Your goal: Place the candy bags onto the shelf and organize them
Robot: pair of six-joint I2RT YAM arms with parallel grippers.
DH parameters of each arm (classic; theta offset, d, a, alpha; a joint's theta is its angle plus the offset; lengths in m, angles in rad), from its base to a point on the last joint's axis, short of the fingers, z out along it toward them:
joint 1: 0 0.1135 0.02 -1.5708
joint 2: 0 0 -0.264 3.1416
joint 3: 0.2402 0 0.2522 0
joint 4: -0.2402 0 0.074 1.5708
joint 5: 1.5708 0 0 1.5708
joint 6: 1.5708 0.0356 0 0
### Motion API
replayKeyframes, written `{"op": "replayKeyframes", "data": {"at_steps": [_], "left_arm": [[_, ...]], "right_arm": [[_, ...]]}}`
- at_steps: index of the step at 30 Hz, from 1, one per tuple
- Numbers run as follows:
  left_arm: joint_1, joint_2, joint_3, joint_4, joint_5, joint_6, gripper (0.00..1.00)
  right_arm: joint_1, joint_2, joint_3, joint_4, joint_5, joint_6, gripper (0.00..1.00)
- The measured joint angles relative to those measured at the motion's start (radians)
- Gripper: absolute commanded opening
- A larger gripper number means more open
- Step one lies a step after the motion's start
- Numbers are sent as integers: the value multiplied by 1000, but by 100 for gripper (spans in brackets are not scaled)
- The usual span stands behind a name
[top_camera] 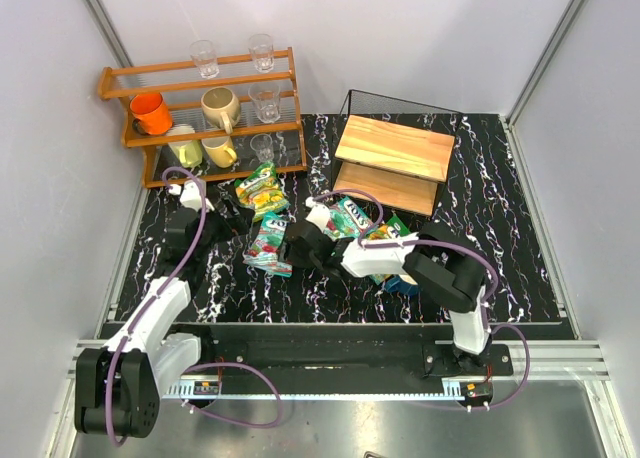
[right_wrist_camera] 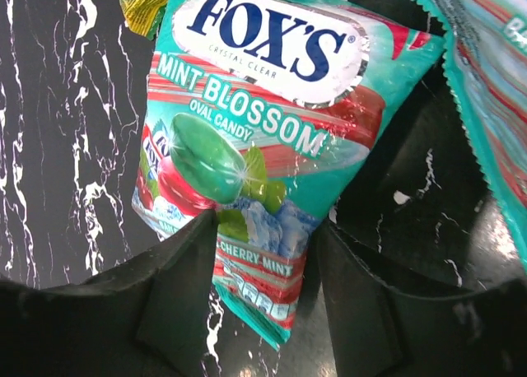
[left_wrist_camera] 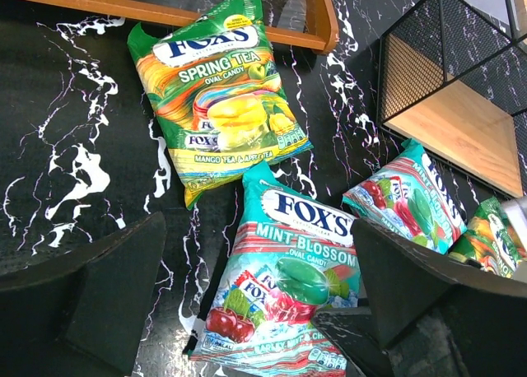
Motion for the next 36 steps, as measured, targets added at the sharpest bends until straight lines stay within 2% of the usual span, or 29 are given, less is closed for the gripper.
{"op": "replayKeyframes", "data": {"at_steps": [1, 2, 4, 5, 7, 8, 11, 19, 24, 29, 33, 36], "left_arm": [[-1, 0, 0, 0, 0, 0, 99], [-2, -1, 0, -1, 0, 0, 99], [-5, -3, 0, -4, 0, 0, 99], [-6, -4, 0, -7, 0, 0, 99], [-9, -6, 3, -21, 0, 0, 99], [-11, -9, 6, -35, 0, 0, 99], [-14, -22, 24, -81, -1, -1, 99], [-18, -76, 120, -213, -1, -1, 99], [-19, -97, 164, -279, 4, -1, 99], [-22, -115, 164, -315, 14, -1, 99], [-22, -113, 164, -326, 20, -1, 99], [-26, -105, 164, -324, 37, -1, 99]], "right_arm": [[0, 16, 14, -2, 1, 0, 52], [0, 29, 26, -5, 2, -1, 41], [0, 43, 36, -10, 5, -6, 27], [0, 44, 36, -13, 10, -10, 16], [0, 44, 37, -10, 20, -19, 14], [0, 43, 39, -7, 23, -25, 8], [0, 25, 39, -21, 27, -59, 0], [0, -190, 74, -263, -9, -271, 0], [0, -372, 174, -420, -19, -406, 0], [-3, -484, 354, -556, 36, -517, 0], [-67, -503, 492, -628, 55, -575, 0], [-208, -497, 549, -676, 53, -597, 0]]}}
